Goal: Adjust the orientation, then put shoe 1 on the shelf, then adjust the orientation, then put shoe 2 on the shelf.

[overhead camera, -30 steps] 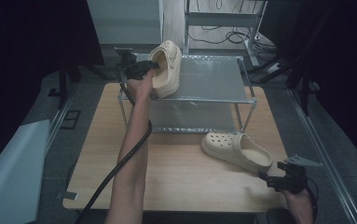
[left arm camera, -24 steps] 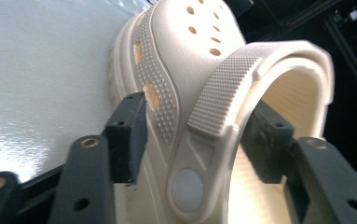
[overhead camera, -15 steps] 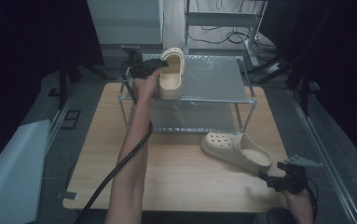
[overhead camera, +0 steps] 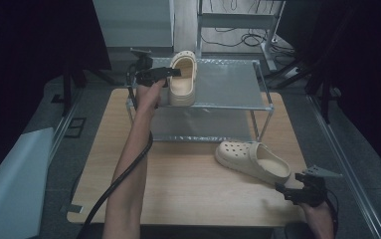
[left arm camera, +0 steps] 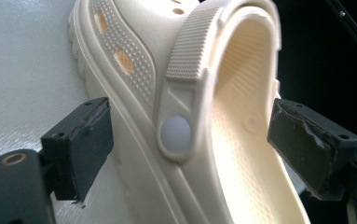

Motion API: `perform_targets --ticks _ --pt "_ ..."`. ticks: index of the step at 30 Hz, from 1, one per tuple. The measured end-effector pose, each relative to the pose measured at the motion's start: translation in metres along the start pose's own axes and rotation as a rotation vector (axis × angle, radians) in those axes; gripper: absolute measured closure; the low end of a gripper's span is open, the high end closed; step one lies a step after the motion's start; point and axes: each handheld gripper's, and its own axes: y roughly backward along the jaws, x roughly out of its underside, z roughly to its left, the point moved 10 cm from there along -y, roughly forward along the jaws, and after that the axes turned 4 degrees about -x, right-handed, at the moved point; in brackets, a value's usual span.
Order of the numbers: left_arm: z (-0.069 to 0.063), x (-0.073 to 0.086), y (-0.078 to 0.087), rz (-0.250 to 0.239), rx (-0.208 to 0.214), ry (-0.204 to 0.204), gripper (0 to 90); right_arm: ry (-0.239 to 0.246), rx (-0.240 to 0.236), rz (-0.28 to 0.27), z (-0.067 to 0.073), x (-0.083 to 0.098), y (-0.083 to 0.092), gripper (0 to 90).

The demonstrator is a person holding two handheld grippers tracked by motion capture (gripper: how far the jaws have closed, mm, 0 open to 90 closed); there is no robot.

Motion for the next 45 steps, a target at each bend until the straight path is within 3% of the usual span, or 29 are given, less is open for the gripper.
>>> perform_targets --ticks 8,15,29,45 --pt "-0.002 0.005 0.024 -0.01 0.009 -0.037 11.0 0.007 -0.001 0.004 0.003 0.0 -0.001 4.0" --pt "-0.006 0.022 0.031 0.011 0.033 -0.086 6.6 0.011 0.003 0.006 0.001 -0.001 0.0 4.0" --pt "-0.018 0.054 0.046 0.028 0.077 -0.146 1.5 0.01 0.01 0.004 0.0 0.0 0.001 3.8" --pt "-0.009 0.102 0.082 0.03 0.132 -0.175 0.0 0.025 0.032 0.017 -0.009 -0.004 0.001 0.1"
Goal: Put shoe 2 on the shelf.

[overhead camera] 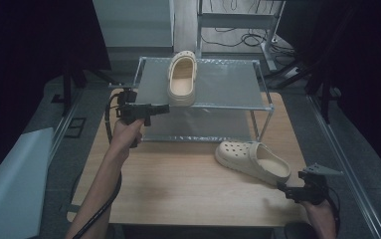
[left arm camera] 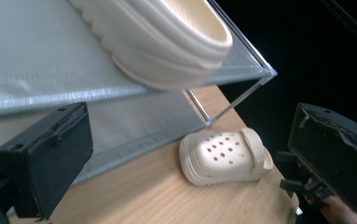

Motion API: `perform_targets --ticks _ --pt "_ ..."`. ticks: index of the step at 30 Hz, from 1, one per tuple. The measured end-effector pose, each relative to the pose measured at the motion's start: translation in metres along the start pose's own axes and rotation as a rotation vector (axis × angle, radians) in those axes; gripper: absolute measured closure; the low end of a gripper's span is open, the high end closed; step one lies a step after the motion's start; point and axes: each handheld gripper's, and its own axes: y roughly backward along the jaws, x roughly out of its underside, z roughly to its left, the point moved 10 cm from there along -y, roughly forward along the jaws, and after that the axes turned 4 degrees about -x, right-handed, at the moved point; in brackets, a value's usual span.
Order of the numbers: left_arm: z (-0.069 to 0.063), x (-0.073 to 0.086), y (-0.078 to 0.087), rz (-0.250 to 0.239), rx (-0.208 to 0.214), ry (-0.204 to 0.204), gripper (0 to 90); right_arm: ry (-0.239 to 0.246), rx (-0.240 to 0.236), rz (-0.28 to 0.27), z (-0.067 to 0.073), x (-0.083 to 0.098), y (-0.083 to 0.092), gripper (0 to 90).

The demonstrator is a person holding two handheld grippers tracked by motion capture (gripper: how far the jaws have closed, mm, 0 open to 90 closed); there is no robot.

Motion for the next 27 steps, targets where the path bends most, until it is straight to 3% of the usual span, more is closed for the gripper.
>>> perform_targets --ticks 7,12,16,19,24,27 --pt "0.004 0.029 0.007 0.004 0.02 0.005 0.0 0.009 -0.003 0.012 -0.002 -0.004 -0.003 0.0" --pt "0.015 0.057 0.009 0.01 0.02 0.033 0.0 0.001 0.001 0.019 -0.009 -0.007 -0.011 0.0" --pt "0.025 0.077 0.01 0.008 0.013 0.05 0.0 0.019 -0.022 0.036 -0.009 -0.007 -0.02 0.0" --pt "0.027 0.091 0.01 0.003 0.05 0.075 0.0 0.023 -0.039 0.033 -0.009 -0.009 -0.023 0.0" --pt "0.033 0.115 0.01 0.021 0.044 0.055 0.0 0.032 -0.095 0.049 -0.004 -0.009 -0.03 0.0" --pt "0.035 0.127 0.009 0.03 0.041 0.042 0.0 0.059 -0.079 0.07 -0.005 -0.007 -0.033 0.0"
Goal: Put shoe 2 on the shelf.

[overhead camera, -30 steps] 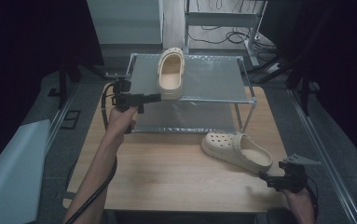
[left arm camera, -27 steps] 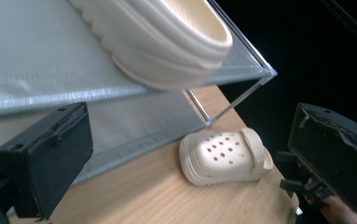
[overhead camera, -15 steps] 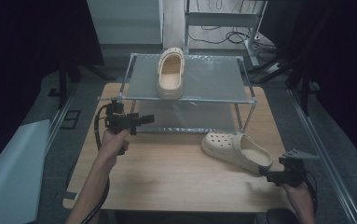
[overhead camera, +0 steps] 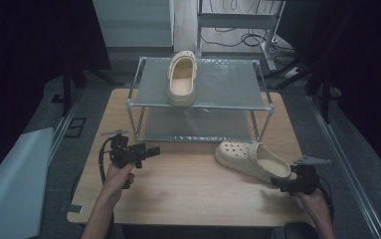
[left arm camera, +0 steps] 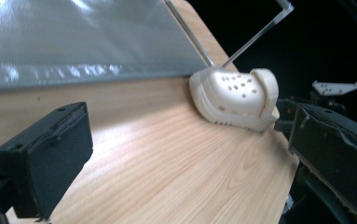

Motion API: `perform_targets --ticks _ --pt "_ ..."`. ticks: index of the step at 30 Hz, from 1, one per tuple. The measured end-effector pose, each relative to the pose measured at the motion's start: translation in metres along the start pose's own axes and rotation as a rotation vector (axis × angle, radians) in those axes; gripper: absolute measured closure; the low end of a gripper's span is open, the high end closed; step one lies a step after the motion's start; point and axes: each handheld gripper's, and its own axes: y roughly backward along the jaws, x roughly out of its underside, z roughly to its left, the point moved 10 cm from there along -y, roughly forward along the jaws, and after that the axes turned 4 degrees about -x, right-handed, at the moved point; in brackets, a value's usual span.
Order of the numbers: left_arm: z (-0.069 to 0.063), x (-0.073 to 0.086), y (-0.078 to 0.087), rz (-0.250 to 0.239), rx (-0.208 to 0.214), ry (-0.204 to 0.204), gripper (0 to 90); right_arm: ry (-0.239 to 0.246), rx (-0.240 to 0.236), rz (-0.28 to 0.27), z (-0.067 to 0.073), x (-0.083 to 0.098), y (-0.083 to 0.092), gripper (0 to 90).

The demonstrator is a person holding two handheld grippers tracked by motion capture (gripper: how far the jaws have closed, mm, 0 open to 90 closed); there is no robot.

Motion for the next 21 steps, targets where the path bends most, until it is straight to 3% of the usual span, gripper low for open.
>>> perform_targets --ticks 8,12,18,21 --pt "0.008 0.027 -0.006 0.022 -0.045 -0.047 0.0 -0.012 -0.014 0.006 0.009 0.004 0.003 0.0" --pt "0.014 0.039 -0.009 0.041 -0.095 -0.094 0.0 -0.018 -0.02 0.03 0.017 0.007 0.004 0.0" --pt "0.02 0.058 -0.015 0.076 -0.15 -0.154 0.0 -0.032 -0.058 0.066 0.036 0.016 0.009 0.0" --pt "0.019 0.063 -0.019 0.093 -0.155 -0.173 0.0 -0.044 -0.068 0.074 0.042 0.018 0.009 0.0"
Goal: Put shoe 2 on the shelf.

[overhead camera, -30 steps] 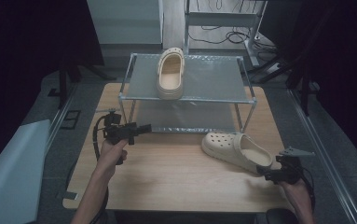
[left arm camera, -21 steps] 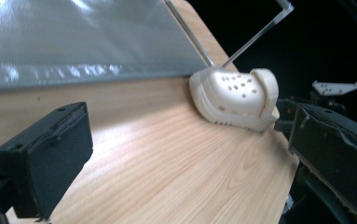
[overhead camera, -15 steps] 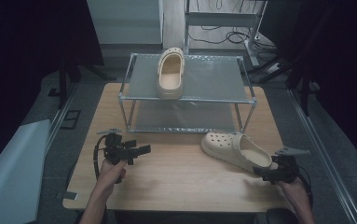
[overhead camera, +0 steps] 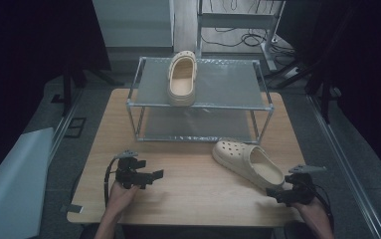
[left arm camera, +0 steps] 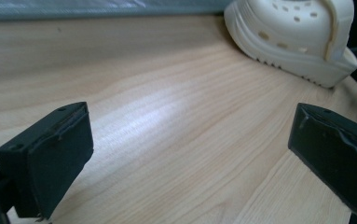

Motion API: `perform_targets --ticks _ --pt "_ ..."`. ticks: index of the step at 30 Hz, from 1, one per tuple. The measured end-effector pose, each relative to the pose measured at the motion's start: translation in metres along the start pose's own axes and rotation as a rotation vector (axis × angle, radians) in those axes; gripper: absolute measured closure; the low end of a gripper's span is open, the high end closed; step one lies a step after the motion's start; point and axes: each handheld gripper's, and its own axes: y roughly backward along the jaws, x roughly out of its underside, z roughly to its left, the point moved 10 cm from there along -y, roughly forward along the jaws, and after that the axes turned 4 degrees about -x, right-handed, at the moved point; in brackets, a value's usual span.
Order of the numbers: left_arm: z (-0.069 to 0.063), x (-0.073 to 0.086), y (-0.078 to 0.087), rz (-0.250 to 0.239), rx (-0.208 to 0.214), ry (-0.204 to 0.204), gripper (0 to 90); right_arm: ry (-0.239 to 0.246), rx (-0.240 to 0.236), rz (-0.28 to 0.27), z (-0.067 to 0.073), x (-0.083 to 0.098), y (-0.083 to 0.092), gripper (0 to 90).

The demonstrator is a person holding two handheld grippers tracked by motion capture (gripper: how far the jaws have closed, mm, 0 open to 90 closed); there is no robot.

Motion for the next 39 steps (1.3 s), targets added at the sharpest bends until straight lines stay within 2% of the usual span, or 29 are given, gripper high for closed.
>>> perform_targets --ticks 2,3,6,8,9,11,19,21,24,29,32,36,39 --pt "-0.001 0.001 -0.001 0.003 -0.012 -0.02 0.0 -0.013 -0.026 0.01 0.011 0.003 0.001 0.0" --pt "-0.001 0.001 -0.001 0.004 -0.016 -0.026 0.0 -0.013 -0.026 0.01 0.011 0.003 0.001 0.0" --pt "0.0 0.002 -0.001 0.0 -0.021 -0.029 0.0 -0.014 -0.05 0.02 0.026 0.006 0.0 0.0" --pt "0.0 0.003 -0.001 -0.001 -0.025 -0.027 0.0 -0.018 -0.056 0.024 0.031 0.007 0.0 0.0" --pt "0.0 0.003 -0.001 -0.001 -0.023 -0.028 0.0 -0.009 -0.075 0.025 0.041 0.009 -0.001 0.0" --pt "0.0 0.004 -0.002 0.0 -0.027 -0.03 0.0 -0.009 -0.081 0.029 0.045 0.01 -0.001 0.0" --pt "-0.003 0.006 -0.006 0.019 -0.029 -0.06 0.0 0.038 -0.165 0.057 0.083 0.016 -0.006 0.0" --pt "-0.003 0.006 -0.007 0.022 -0.038 -0.067 0.0 0.043 -0.164 0.057 0.083 0.015 -0.005 2.7" --pt "0.0 0.008 -0.007 0.032 -0.062 -0.077 0.0 0.032 -0.136 0.029 0.073 0.01 0.0 3.6" --pt "0.008 0.013 -0.009 0.067 -0.143 -0.123 0.0 0.014 -0.083 -0.015 0.057 -0.003 0.006 6.9" --pt "0.01 0.017 -0.011 0.087 -0.173 -0.144 0.0 0.004 -0.05 -0.035 0.049 -0.013 0.005 10.5" --pt "0.011 0.021 -0.014 0.112 -0.199 -0.166 0.0 0.025 -0.044 -0.038 0.046 -0.027 0.001 13.0" --pt "0.01 0.024 -0.017 0.122 -0.206 -0.176 0.0 0.037 -0.033 -0.015 0.044 -0.034 -0.008 13.3"
